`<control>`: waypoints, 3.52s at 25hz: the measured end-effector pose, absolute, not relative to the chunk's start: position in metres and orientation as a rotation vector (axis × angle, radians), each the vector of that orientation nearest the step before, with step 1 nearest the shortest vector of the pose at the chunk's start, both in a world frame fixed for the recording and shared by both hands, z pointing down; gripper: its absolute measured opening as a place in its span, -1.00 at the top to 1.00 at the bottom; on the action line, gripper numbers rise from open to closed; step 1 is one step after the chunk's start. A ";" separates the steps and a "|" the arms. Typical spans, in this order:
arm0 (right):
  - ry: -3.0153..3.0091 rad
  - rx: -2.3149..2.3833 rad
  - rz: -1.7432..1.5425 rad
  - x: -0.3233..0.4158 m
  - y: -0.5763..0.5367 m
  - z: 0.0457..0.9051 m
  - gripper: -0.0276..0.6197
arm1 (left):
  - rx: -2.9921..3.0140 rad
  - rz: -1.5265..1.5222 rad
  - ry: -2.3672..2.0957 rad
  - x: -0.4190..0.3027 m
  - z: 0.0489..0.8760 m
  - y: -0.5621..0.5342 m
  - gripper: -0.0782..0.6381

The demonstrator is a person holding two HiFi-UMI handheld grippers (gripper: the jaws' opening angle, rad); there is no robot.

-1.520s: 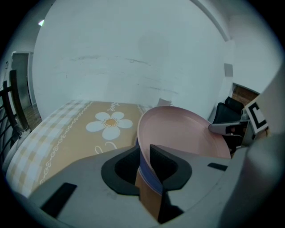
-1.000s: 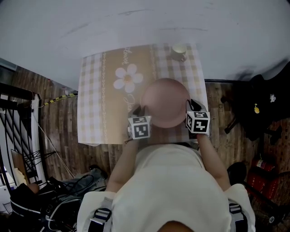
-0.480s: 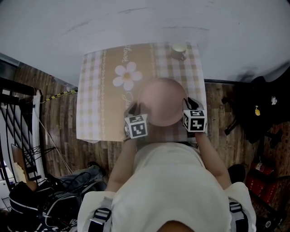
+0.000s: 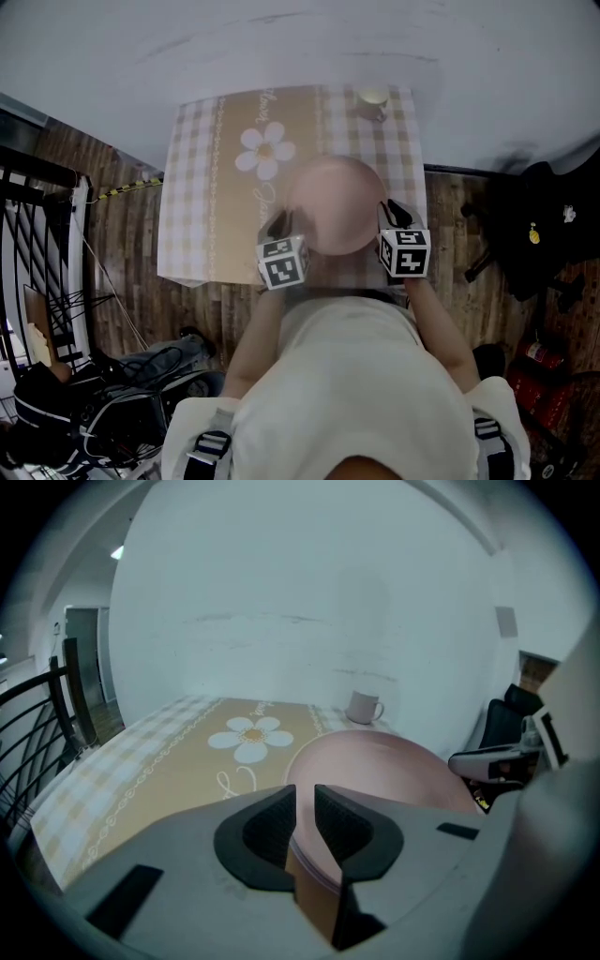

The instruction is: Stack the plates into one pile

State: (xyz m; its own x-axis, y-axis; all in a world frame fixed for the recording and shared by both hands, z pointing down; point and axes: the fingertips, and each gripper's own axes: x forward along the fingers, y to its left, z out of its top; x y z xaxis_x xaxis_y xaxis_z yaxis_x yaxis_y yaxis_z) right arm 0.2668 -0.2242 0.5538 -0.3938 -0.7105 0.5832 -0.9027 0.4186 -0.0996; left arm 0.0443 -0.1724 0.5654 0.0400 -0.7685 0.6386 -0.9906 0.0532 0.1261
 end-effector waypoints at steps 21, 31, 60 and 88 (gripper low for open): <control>-2.461 1.247 0.542 0.214 -0.174 0.496 0.89 | 1.998 0.323 -1.686 0.067 0.498 -0.140 0.75; -2.514 1.245 0.530 0.178 -0.120 0.477 0.91 | 2.049 0.335 -1.645 0.046 0.488 -0.087 0.75; -2.596 1.246 0.445 0.129 0.076 0.442 0.91 | 2.063 0.201 -1.678 -0.011 0.461 0.104 0.76; -2.623 1.280 0.413 0.130 0.100 0.437 0.92 | 2.062 0.179 -1.677 -0.017 0.465 0.129 0.76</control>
State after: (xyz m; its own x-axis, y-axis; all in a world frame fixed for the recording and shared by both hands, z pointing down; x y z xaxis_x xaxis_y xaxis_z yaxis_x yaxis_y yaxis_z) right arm 0.1298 0.1002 0.4366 -0.6076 -0.7385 0.2923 -0.7926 0.5876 -0.1630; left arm -0.0170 0.1294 0.4648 0.2435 -0.8890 0.3878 -0.9509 -0.1401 0.2761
